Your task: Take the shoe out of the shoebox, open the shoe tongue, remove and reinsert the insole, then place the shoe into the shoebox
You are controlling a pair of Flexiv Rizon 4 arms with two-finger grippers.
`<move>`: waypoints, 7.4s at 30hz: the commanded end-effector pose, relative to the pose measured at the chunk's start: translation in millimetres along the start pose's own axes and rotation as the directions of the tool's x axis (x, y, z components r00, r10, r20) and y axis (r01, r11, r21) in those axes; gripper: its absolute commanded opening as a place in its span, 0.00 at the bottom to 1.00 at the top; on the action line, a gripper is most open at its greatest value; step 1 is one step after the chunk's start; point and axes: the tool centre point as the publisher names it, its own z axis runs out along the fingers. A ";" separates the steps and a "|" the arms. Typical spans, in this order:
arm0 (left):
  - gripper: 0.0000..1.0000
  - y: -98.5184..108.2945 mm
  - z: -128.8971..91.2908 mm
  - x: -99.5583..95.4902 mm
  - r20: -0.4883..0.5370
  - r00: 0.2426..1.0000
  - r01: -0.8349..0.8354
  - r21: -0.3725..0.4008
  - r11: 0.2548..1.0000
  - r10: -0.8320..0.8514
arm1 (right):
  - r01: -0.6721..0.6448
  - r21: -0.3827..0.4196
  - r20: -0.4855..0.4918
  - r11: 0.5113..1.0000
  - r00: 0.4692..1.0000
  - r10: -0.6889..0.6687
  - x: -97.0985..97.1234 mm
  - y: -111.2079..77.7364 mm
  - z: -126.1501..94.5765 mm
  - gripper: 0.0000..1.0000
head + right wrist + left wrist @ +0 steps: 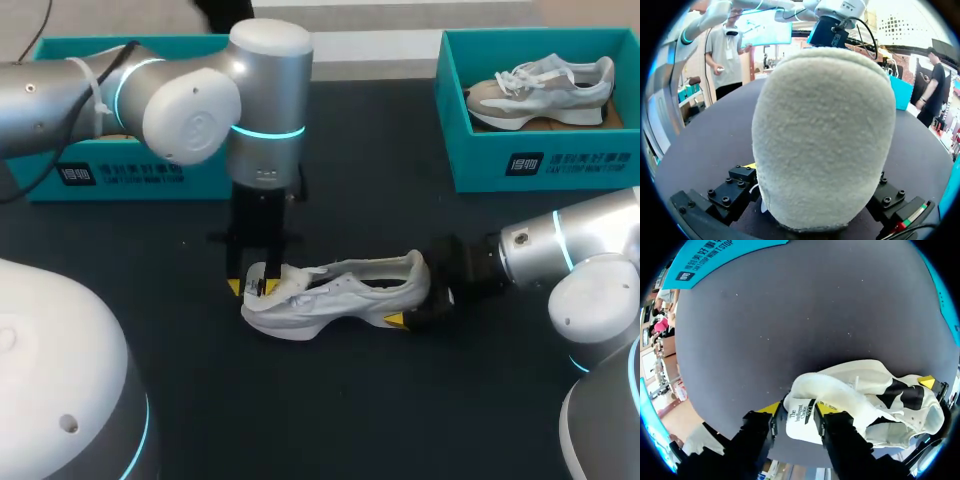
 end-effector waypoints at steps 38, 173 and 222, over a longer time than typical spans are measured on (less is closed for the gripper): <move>1.00 -2.4 -155.8 63.7 0.361 -0.076 -0.942 0.279 -0.185 0.929 | 0.000 0.003 0.001 1.000 1.000 0.000 -0.6 -1.7 1.5 0.00; 0.00 19.3 -28.7 127.2 0.247 -0.362 -0.848 0.314 -0.427 0.899 | 0.000 0.003 0.001 1.000 1.000 0.000 -0.6 -1.7 1.5 0.00; 0.28 59.1 -100.1 167.1 0.338 -0.456 -0.699 0.436 -0.567 0.823 | 0.000 0.003 0.001 1.000 1.000 0.000 -0.6 -1.7 1.5 0.00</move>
